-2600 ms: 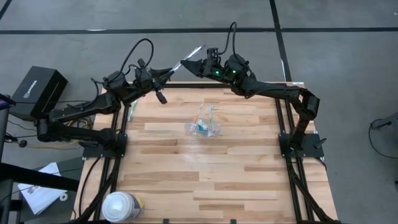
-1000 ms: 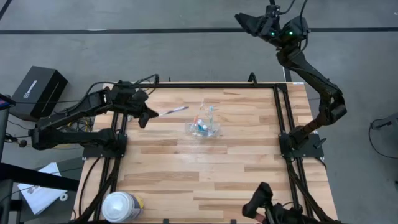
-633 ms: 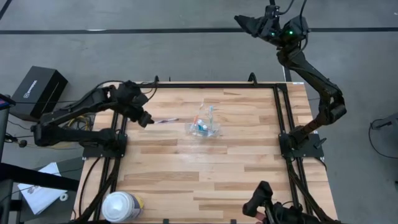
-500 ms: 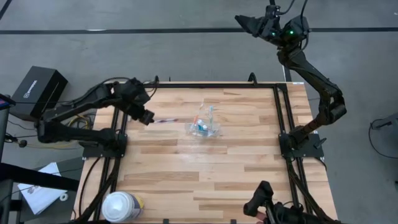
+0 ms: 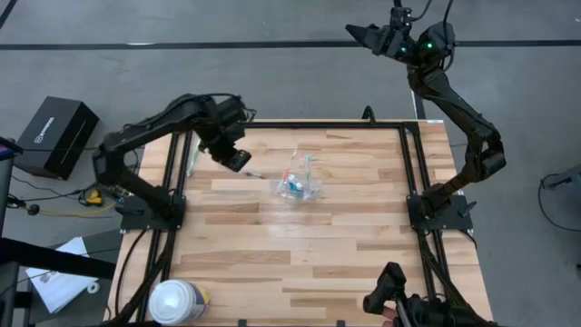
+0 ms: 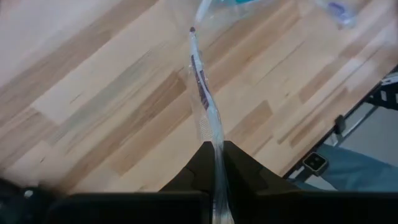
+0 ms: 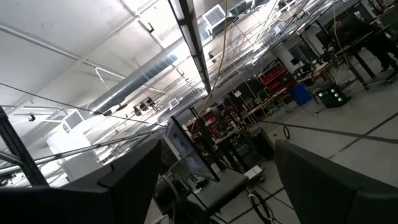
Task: Pick & Place toothbrushing station
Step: Put the purple toothbrush into the transparent organizer
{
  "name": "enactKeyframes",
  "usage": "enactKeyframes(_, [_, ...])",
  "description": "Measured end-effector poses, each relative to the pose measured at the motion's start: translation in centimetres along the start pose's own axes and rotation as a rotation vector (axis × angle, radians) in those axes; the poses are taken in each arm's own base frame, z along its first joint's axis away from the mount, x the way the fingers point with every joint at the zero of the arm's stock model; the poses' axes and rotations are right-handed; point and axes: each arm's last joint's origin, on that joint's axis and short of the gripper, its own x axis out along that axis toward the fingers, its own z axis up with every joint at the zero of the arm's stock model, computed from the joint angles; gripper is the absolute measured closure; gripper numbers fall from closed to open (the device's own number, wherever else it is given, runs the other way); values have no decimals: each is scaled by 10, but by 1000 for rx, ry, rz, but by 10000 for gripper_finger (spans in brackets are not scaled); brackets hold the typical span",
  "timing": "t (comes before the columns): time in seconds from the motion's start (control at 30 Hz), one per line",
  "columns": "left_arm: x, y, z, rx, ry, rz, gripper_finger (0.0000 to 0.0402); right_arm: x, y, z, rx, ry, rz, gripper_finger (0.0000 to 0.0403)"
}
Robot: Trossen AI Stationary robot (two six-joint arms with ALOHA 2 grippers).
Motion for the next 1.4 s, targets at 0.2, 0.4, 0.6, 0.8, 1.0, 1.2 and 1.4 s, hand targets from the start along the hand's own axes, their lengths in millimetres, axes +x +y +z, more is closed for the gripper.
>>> enactKeyframes(0.2, [-2,-15,22,29,0,-31,395,-5,-2,4,-12,14,4,101])
enactKeyframes(0.4, [3,-20,32,6,27,-38,395,-9,-3,7,-26,17,4,101])
enactKeyframes(0.6, [11,-20,38,-14,56,-28,395,-11,-3,9,-34,13,3,101])
enactKeyframes(0.8, [17,-19,41,-26,78,-15,395,-12,-4,10,-35,12,1,101])
enactKeyframes(1.0, [27,-19,47,-44,104,4,395,-12,-4,10,-35,12,1,101])
enactKeyframes(1.2, [43,-19,57,-51,139,29,395,-12,-4,10,-35,12,1,101])
enactKeyframes(1.4, [54,-18,64,-50,159,40,395,-12,-4,10,-35,12,1,101])
